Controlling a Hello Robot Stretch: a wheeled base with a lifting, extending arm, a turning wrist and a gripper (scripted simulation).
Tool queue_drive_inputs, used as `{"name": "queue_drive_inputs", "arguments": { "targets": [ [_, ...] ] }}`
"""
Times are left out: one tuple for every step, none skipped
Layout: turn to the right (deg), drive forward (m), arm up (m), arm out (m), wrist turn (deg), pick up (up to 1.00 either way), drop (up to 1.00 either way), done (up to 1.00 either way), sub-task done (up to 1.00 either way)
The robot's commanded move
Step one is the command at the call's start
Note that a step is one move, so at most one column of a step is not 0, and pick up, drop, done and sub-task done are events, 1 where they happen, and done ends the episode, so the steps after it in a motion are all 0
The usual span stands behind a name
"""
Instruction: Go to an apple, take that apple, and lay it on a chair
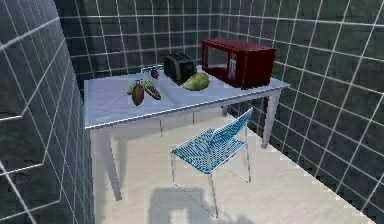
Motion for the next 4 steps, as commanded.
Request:
{"name": "queue_drive_inputs", "arguments": {
  "targets": [
    [-6.0, 0.00, 0.00, 0.00, 0.0, 0.00, 0.00, 0.00, 0.00],
    [0.0, 0.50, 0.00, 0.00, 0.0, 0.00, 0.00, 0.00, 0.00],
    [-45.0, 0.00, 0.00, 0.00, 0.0, 0.00, 0.00, 0.00, 0.00],
    [-39.0, 0.00, 0.00, 0.00, 0.0, 0.00, 0.00, 0.00, 0.00]
  ]
}}
